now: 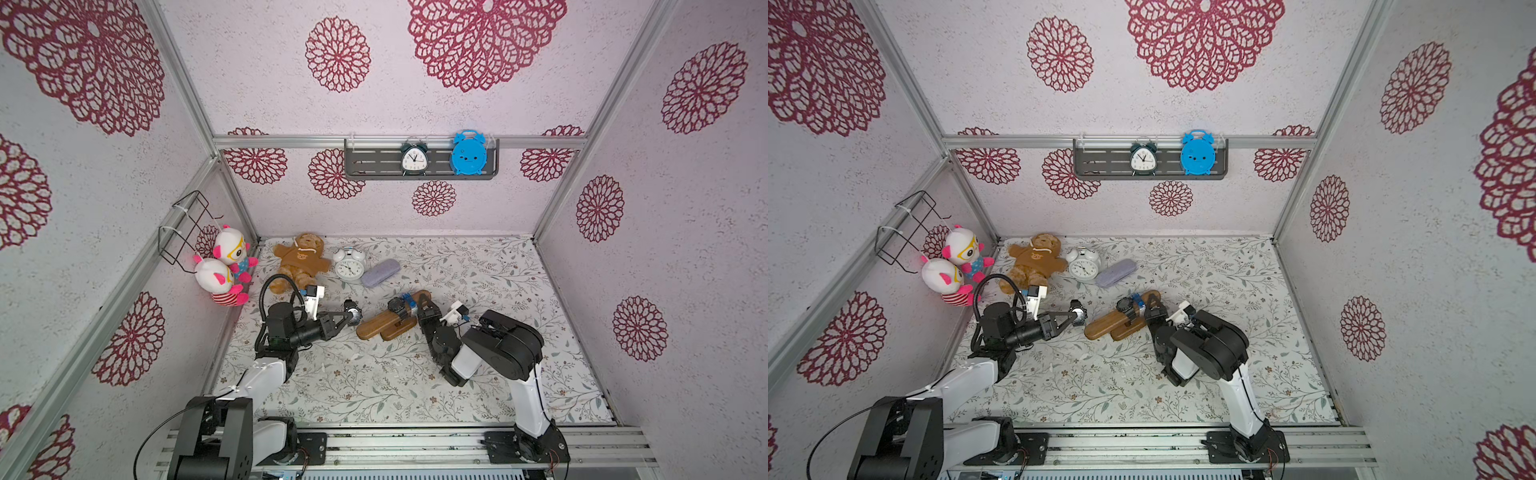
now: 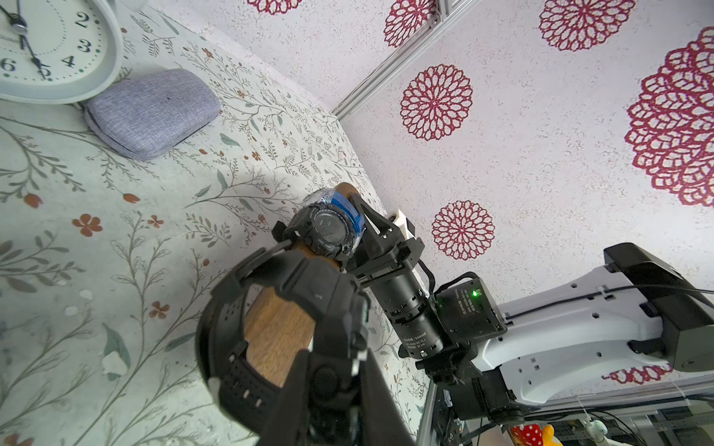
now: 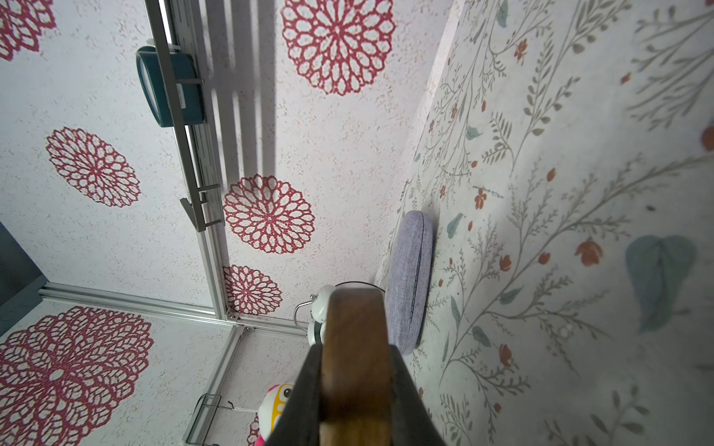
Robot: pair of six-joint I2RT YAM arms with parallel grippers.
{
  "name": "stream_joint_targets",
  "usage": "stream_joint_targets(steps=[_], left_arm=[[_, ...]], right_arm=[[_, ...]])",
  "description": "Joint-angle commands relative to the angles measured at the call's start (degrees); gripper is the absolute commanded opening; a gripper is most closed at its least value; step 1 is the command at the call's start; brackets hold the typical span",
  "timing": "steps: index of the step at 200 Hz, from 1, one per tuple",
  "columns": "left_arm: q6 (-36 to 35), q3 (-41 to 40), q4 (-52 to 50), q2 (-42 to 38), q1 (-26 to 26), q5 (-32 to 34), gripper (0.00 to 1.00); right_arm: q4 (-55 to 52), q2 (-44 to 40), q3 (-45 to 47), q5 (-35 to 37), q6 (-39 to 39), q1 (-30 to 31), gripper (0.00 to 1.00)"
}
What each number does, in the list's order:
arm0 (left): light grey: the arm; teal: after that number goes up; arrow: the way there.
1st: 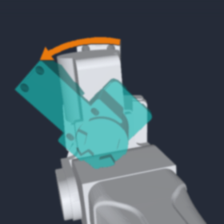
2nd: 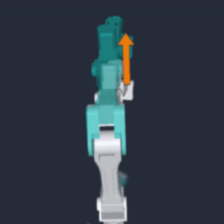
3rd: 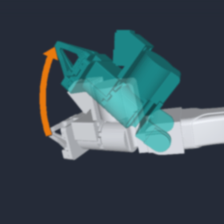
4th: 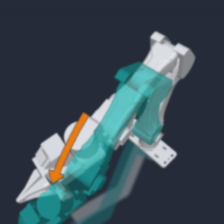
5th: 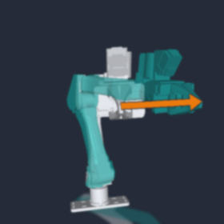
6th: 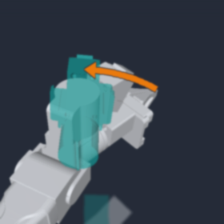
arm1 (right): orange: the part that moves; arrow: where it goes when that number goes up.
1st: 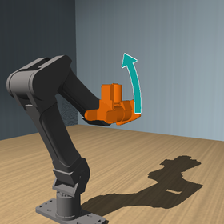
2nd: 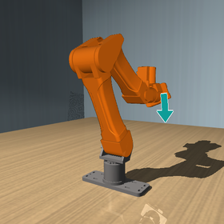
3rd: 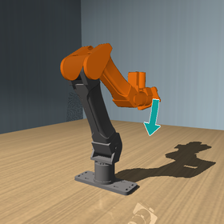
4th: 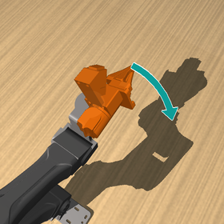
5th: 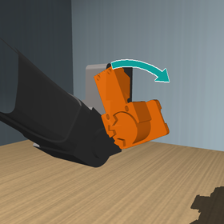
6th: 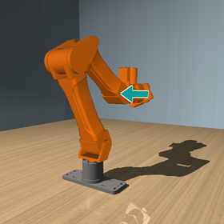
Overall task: Place watch on stand
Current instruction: Adjust the stand at the center of the board.
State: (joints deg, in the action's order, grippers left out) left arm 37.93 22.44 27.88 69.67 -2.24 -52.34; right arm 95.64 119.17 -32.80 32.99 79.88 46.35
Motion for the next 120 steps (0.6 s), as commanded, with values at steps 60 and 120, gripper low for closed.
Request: stream_joint_targets(steps=[60,120], left_arm=[[-1.3,-0.1,-2.6,-1.4,0.4,0.4,0.12],[0.2,-0.3,-8.0,-6.0,0.2,-0.2,0.13]], right_arm=[[0.9,1.9,3.4,-5.7,-1.5,0.3,0.33],[1.0,1.0,3.7,-5.1,-4.7,0.3,0.35]])
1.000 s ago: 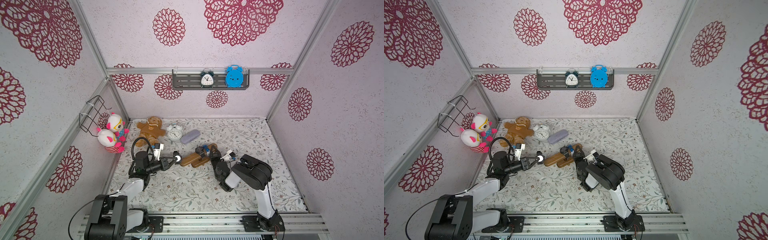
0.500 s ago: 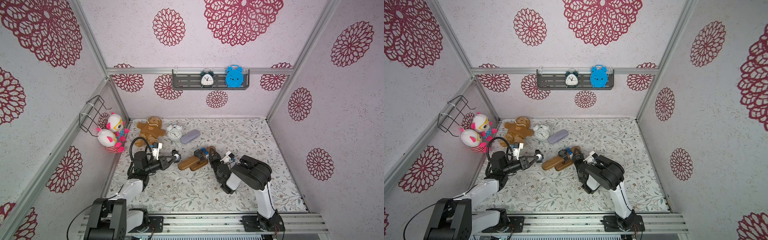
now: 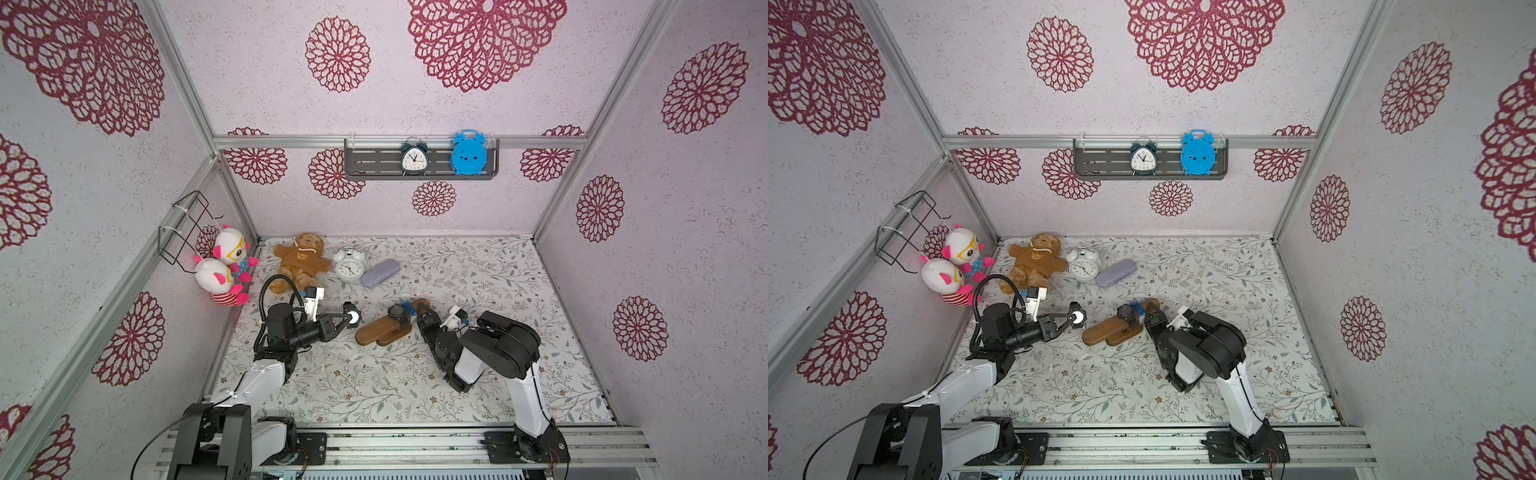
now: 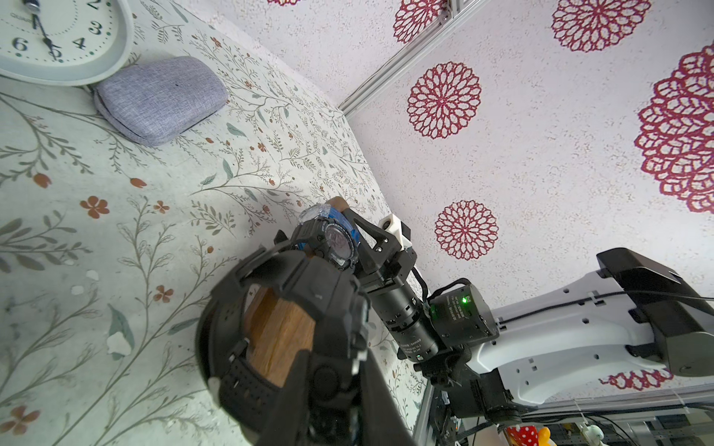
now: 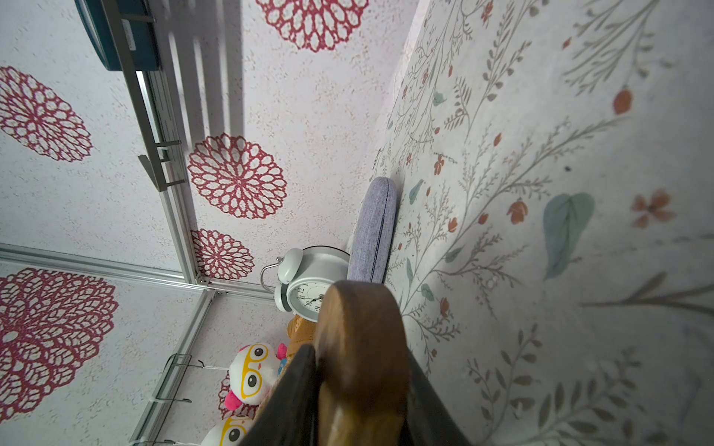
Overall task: Place watch on stand
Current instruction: Adjust the stand at the center of the board.
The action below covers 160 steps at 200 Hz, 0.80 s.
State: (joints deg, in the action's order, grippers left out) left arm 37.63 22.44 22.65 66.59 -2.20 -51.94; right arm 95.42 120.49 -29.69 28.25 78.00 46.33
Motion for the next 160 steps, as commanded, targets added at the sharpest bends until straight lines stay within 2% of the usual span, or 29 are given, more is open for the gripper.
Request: stream_joint_targets(steps=[1,41,74,110,143,160], left_arm=[[0.6,-0.3,-2.9,-3.1,0.1,-0.6,0.13],[0.6,-2.3,-12.1,-13.3,-1.6,2.1,0.13],[1.1,-3.5,-17.2,-19.9,-5.7,8.6,0.14],[5.1,-6.7,-14.4,-22.3,-5.7,12.1,0.14],[9.2,-9.2,-8.5,-21.1,-5.7,13.8,0.14],[11.6,-10.3,-4.7,-20.0,-5.8,14.0,0.14]], right_arm=[[1.2,-0.3,0.6,-0.3,-2.8,0.3,0.34],[1.2,0.0,-0.5,2.4,-3.0,0.3,0.29],[1.2,1.3,-3.4,3.3,-2.3,0.3,0.24],[1.2,2.3,-5.1,3.1,-2.6,0.5,0.18],[1.3,4.1,-7.8,3.2,-1.3,0.5,0.0],[1.3,5.4,-10.4,2.8,-0.4,0.5,0.0]])
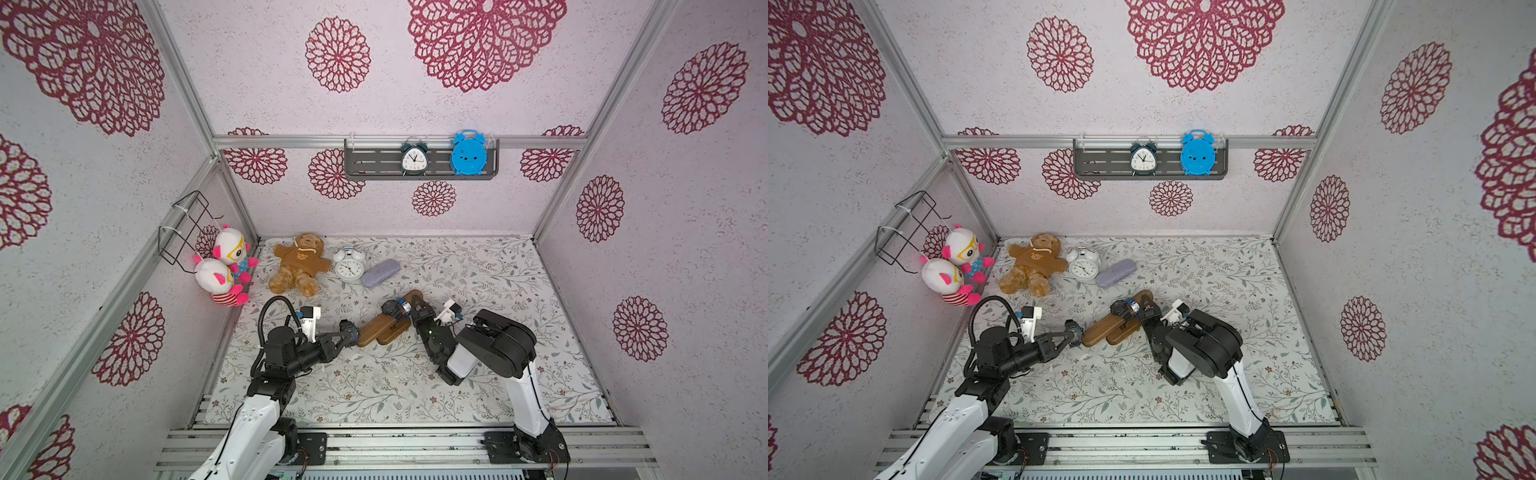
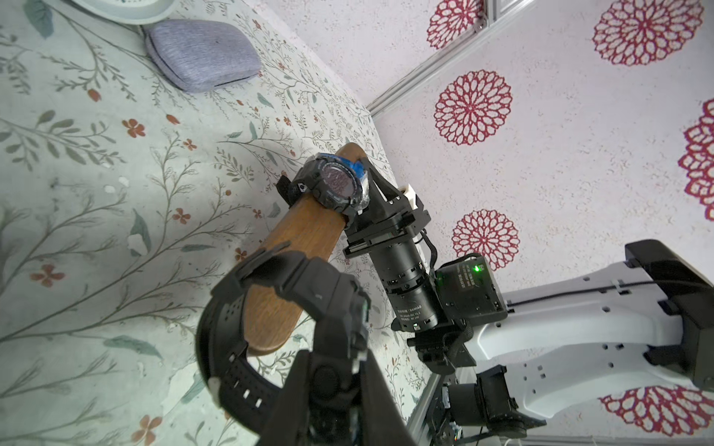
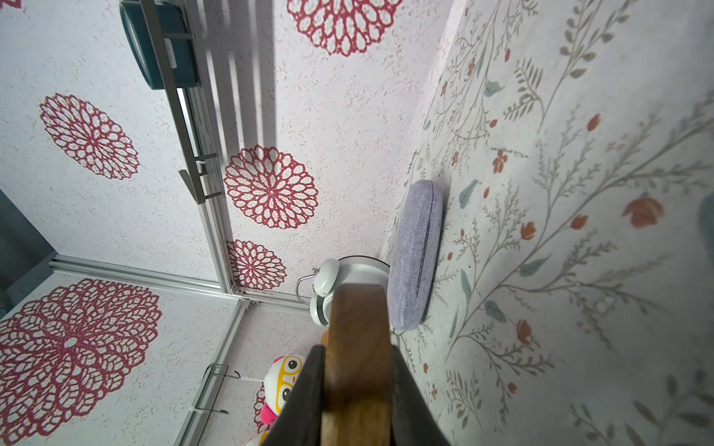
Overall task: Place watch on stand
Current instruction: Adjust the stand at the center of the board.
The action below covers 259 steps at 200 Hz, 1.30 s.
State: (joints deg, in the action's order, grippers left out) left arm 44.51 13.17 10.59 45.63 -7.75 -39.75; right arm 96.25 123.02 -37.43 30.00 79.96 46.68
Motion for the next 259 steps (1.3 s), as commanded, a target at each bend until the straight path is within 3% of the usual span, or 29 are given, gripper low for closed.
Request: stream_joint_targets(steps=[1,85,118,179,259], left_arm=[[4.9,-1.0,7.6,1.0,-0.3,1.9,0.14],[4.2,-3.1,10.4,-2.9,-0.3,7.6,0.14],[4.9,-3.7,16.0,0.7,0.2,7.5,0.14],[12.9,-8.3,33.9,9.0,1.7,8.7,0.13],[15.3,-12.0,35.2,6.6,1.5,13.5,0.12]], right_arm=[[0.4,2.9,-2.8,1.1,-2.3,0.1,0.0],[0.4,6.4,-7.2,2.3,2.5,-0.4,0.0],[0.4,7.3,-9.9,3.7,3.3,-0.4,0.0],[0.4,7.6,-11.8,2.5,3.1,-1.2,0.0],[0.4,9.3,-15.2,1.4,4.3,-1.9,0.0]])
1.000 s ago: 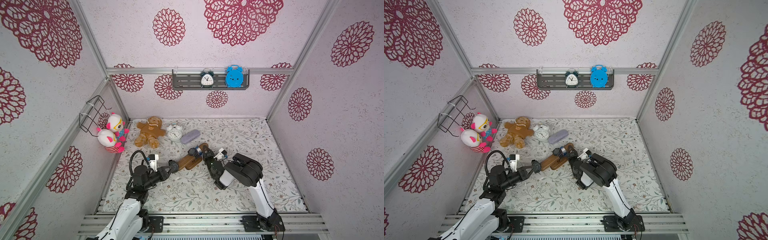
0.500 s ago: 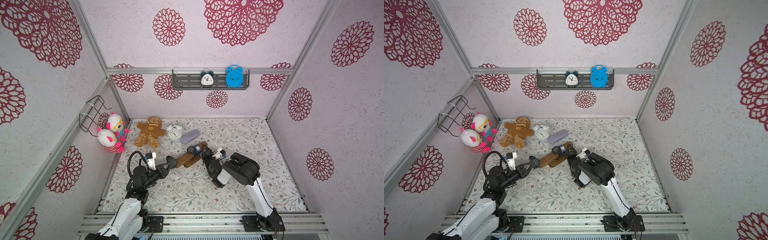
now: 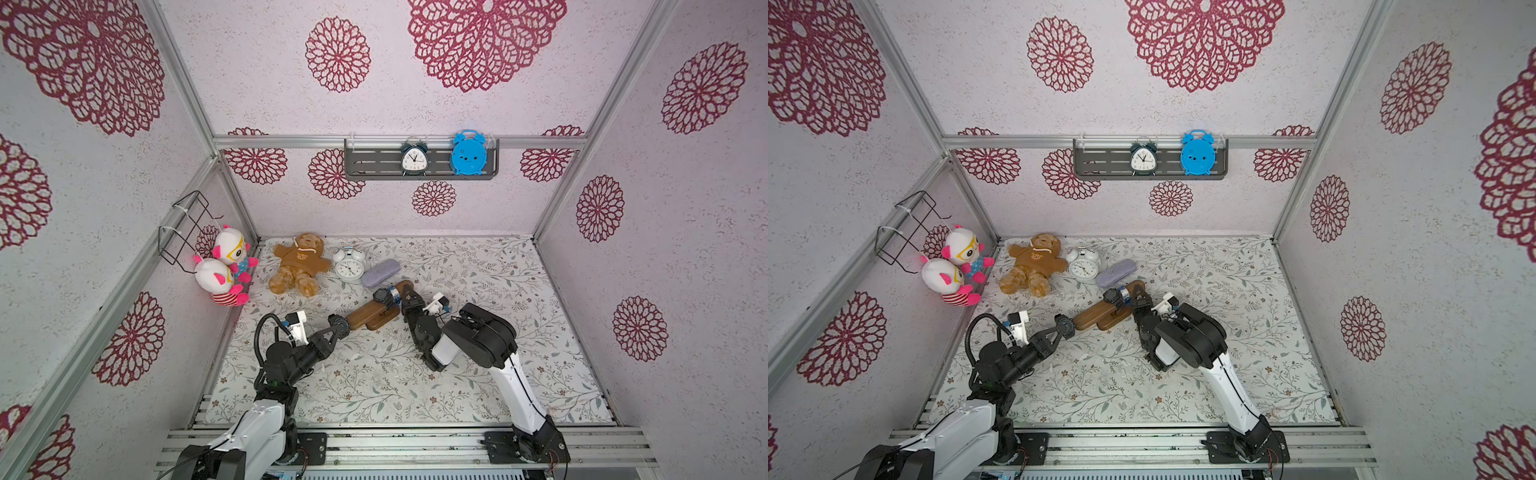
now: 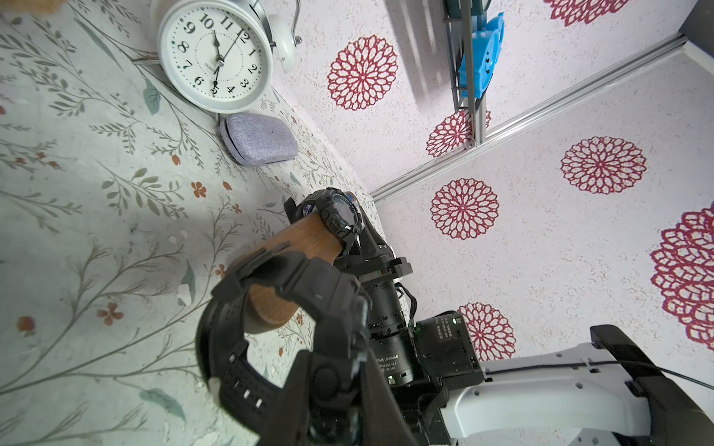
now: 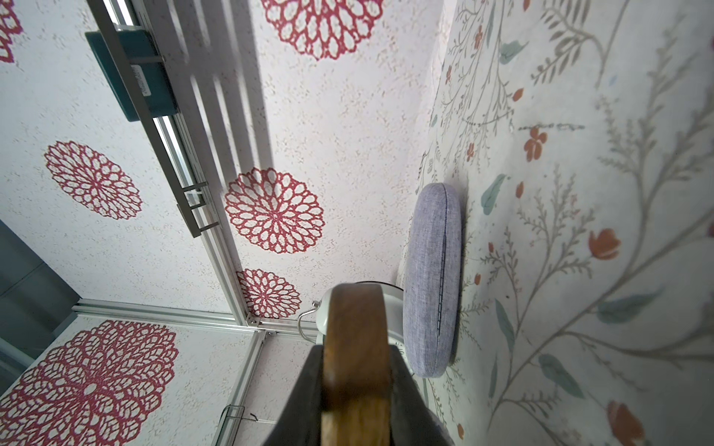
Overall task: Place watch on stand
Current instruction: Adjust the stand at the center of the board.
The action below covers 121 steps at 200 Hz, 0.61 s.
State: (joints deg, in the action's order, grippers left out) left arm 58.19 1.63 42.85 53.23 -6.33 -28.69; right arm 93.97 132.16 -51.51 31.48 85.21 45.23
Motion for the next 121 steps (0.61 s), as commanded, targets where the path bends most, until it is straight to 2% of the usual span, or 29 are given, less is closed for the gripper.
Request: stream_joint_targets(steps=[1,24,56,121], left_arm=[[1.6,-0.4,3.0,-1.0,0.1,2.5,0.12],[1.5,-0.1,3.9,1.0,0.0,2.9,0.12],[2.1,0.9,11.4,9.4,-0.2,0.7,0.11],[6.7,3.2,35.0,29.2,-0.3,-3.8,0.09]], right_arm=[[2.7,0.2,-1.1,-0.2,-0.9,-0.5,0.0],[2.7,0.2,-0.4,-0.6,-0.4,-0.6,0.0],[2.7,0.1,0.1,-1.7,-0.6,-0.8,0.0],[2.7,0.1,-0.5,-3.5,-1.7,-0.8,0.0]])
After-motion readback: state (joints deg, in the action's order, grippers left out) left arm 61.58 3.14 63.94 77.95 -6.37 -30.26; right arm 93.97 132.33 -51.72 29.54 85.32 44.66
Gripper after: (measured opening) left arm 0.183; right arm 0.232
